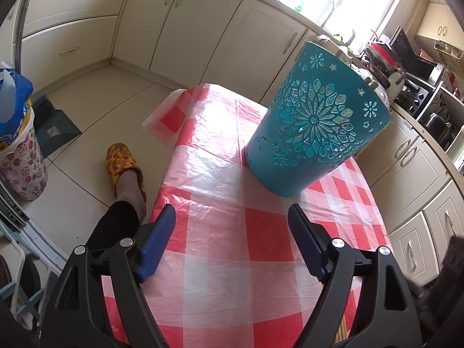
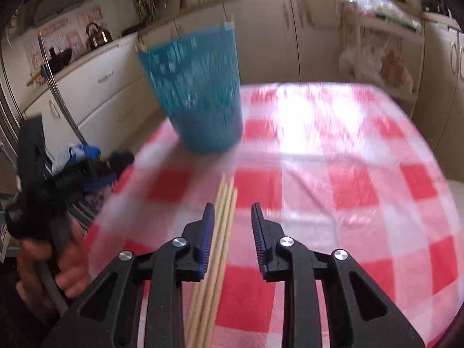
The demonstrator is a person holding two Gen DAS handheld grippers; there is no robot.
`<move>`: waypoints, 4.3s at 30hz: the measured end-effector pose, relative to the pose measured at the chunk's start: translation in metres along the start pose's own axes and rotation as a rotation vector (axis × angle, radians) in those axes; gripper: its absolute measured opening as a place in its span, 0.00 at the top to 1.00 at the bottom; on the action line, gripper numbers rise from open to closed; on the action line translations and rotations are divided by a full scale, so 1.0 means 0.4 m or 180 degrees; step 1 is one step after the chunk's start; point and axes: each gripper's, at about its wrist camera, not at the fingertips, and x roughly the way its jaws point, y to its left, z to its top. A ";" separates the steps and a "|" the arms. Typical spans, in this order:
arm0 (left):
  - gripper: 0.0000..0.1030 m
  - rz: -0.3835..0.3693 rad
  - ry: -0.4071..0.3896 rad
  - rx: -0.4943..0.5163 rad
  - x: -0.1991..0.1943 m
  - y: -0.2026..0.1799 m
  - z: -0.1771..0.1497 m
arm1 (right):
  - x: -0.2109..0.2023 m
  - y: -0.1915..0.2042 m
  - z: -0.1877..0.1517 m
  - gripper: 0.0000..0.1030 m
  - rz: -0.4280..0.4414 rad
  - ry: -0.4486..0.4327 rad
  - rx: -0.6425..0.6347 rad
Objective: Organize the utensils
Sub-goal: 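Move the right tool down and close it on another chopstick, then move the left tool down to a chopstick beside the pair, then close the left gripper on the chopstick, then lift the chopstick with the left gripper over the teal bin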
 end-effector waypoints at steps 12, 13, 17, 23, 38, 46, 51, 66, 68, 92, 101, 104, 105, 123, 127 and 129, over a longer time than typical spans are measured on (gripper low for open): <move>0.25 0.0044 0.0046 0.0019 0.008 -0.003 0.000 | 0.053 0.025 0.004 0.79 -0.0247 0.0223 -0.0294; 0.25 0.0043 0.0047 0.0019 0.008 -0.003 0.000 | 0.053 0.022 0.003 0.80 -0.0297 0.0237 -0.0302; 0.25 0.0043 0.0046 0.0021 0.009 -0.004 0.000 | 0.056 0.017 -0.001 0.84 -0.0374 0.0287 -0.0348; 0.25 0.0047 0.0046 0.0018 0.010 -0.004 -0.001 | 0.053 0.022 -0.005 0.86 -0.0446 0.0283 -0.0433; 0.23 0.0136 0.0466 0.0696 0.036 -0.127 -0.039 | 0.026 -0.085 0.006 0.94 -0.0241 0.0239 0.0135; 0.23 0.0321 0.0754 0.1232 0.081 -0.258 -0.109 | 0.019 -0.117 0.005 0.94 -0.0104 0.0206 0.0356; 0.23 0.0402 0.0778 0.1352 0.096 -0.291 -0.125 | 0.015 -0.119 0.005 0.93 -0.0054 0.0198 0.0392; 0.22 0.0664 0.0816 0.1573 0.112 -0.317 -0.135 | 0.015 -0.134 0.005 0.93 0.0009 0.0225 0.0438; 0.28 0.0607 0.0805 0.1660 0.113 -0.320 -0.136 | 0.015 -0.132 0.006 0.93 0.0001 0.0232 0.0407; 0.90 -0.0173 0.1276 0.2938 0.132 -0.313 -0.078 | 0.027 -0.109 0.009 0.93 0.0037 0.0297 0.0196; 0.91 -0.0111 0.1414 0.3105 0.116 -0.296 -0.051 | 0.026 -0.109 0.012 0.93 -0.0018 0.0272 0.0207; 0.85 -0.0028 0.1379 0.2940 0.108 -0.287 -0.058 | 0.027 -0.095 0.011 0.93 -0.0107 0.0276 0.0099; 0.84 0.0000 0.1365 0.2888 0.109 -0.285 -0.058 | 0.028 -0.091 0.011 0.93 -0.0136 0.0279 0.0050; 0.96 0.0061 0.1087 0.2077 0.088 -0.273 -0.076 | 0.016 -0.062 0.001 0.95 -0.0232 0.0302 -0.0280; 0.96 0.0069 0.0977 0.1895 0.063 -0.247 -0.068 | 0.024 -0.047 -0.001 0.95 -0.0310 0.0351 -0.0391; 0.95 0.0105 0.1034 0.1888 0.070 -0.235 -0.071 | 0.028 -0.031 -0.003 0.95 -0.0394 0.0344 -0.0530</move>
